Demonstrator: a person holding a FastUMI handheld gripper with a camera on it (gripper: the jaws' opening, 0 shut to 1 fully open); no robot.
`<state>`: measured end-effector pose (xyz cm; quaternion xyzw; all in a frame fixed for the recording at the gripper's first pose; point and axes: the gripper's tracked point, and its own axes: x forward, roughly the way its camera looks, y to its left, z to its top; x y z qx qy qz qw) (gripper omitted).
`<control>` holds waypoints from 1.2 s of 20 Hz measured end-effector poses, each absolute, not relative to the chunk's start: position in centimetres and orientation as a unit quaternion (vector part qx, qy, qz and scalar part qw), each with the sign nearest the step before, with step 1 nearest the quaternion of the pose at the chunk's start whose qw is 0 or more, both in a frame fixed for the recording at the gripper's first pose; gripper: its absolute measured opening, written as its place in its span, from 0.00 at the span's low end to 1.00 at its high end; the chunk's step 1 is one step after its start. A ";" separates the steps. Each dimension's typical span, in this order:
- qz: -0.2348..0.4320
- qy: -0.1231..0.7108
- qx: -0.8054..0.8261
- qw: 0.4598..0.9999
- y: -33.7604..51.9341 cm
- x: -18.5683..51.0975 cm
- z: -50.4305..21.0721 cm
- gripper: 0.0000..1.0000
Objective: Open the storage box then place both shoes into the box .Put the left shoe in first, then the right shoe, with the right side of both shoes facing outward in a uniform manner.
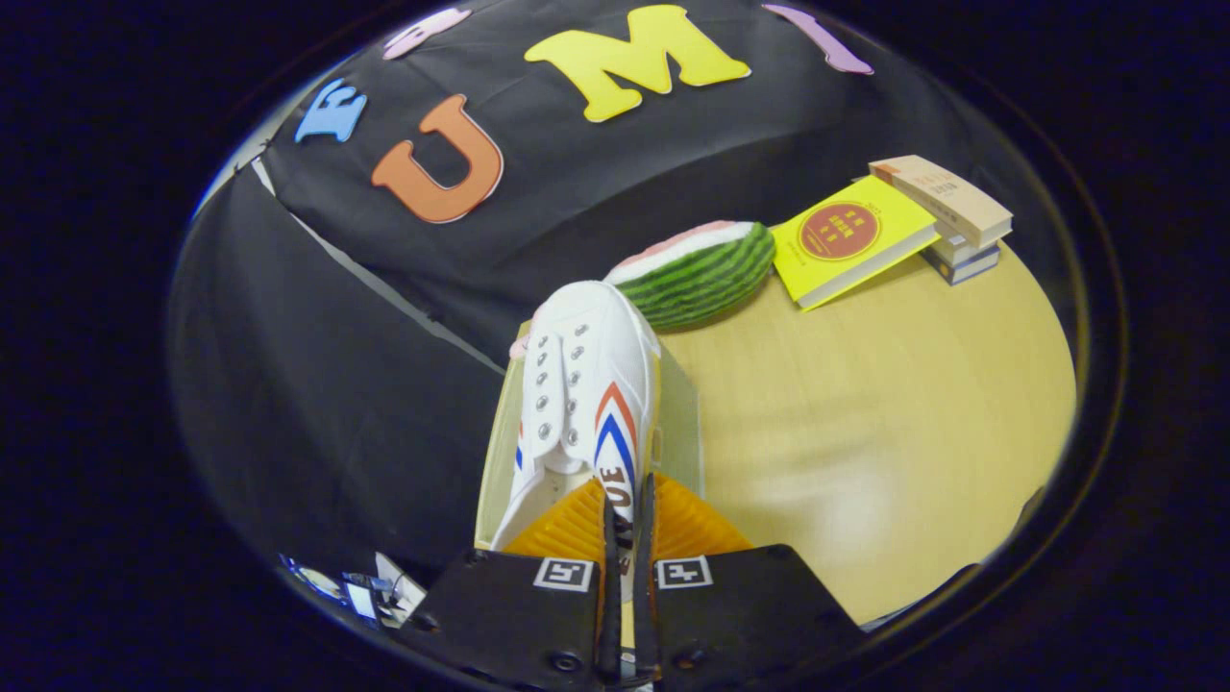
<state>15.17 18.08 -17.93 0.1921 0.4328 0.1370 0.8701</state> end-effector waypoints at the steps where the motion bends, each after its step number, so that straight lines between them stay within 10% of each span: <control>1: 0.137 0.434 0.204 0.866 19.2 15.3 -18.3 0.11; 13: 0.087 0.397 0.222 0.886 22.1 17.0 -22.8 0.12; 15: 0.128 0.368 0.236 0.890 23.5 17.4 -21.8 0.24; 18: 0.112 0.328 0.213 0.913 21.2 16.8 -20.7 1.00; 24: 0.088 0.289 0.164 0.939 18.8 15.8 -17.8 1.00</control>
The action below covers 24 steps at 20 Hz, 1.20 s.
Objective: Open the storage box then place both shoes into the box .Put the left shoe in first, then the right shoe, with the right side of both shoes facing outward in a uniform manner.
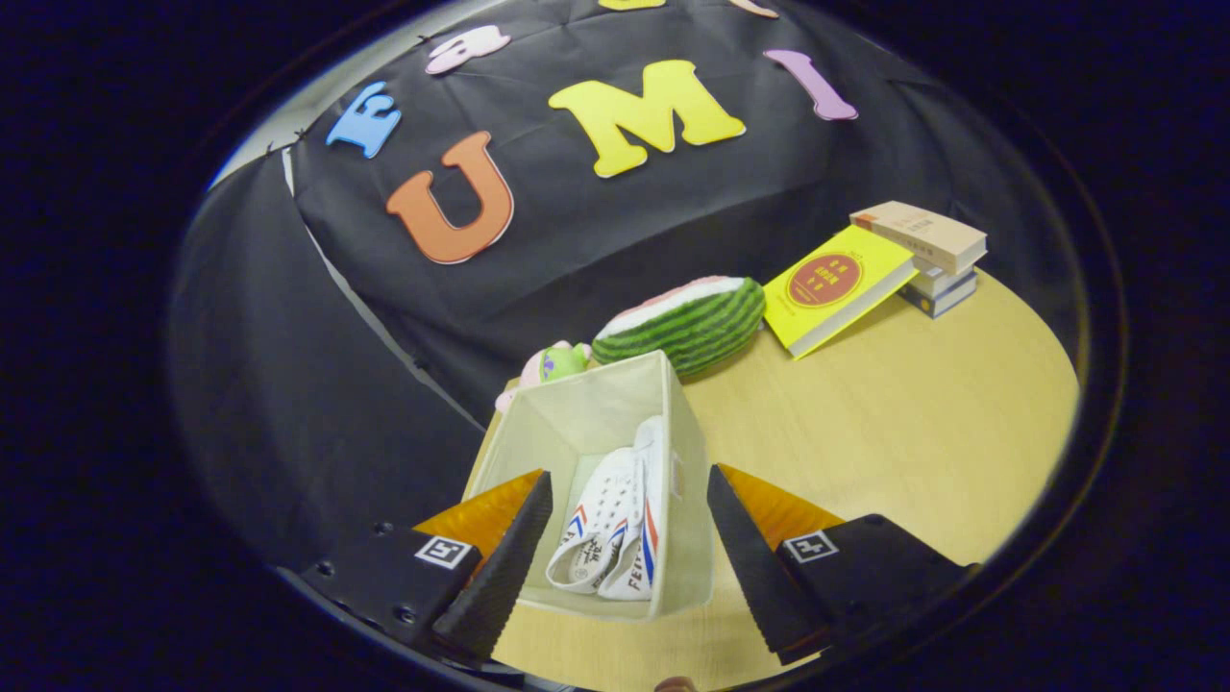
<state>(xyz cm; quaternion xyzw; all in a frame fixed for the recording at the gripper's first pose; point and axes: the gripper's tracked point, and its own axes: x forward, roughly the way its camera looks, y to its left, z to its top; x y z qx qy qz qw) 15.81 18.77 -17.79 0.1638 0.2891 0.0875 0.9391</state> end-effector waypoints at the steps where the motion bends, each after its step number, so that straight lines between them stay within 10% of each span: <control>1: 0.086 0.280 0.156 0.943 18.3 15.7 -17.0 1.00; 24: 0.038 -0.032 0.013 0.999 7.4 1.5 -1.1 1.00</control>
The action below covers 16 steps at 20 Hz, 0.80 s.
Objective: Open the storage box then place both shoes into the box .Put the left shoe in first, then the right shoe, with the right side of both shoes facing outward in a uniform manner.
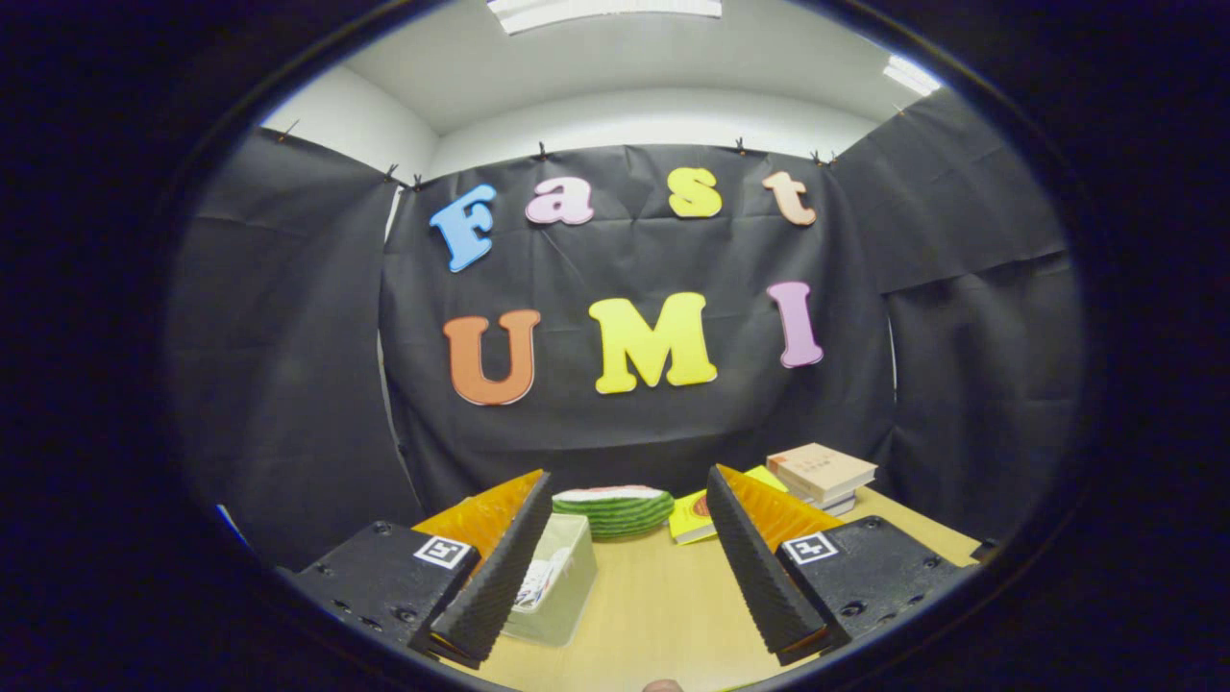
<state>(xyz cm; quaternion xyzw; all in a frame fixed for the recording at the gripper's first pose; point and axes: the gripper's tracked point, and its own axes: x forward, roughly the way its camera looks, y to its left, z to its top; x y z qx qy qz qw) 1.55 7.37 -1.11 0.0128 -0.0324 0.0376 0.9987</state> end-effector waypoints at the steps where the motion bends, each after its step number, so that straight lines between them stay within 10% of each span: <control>1: 0.033 -0.041 0.012 0.999 6.5 1.0 -0.8 1.00; 16: 0.023 -0.043 0.041 0.998 -2.7 0.2 -1.4 1.00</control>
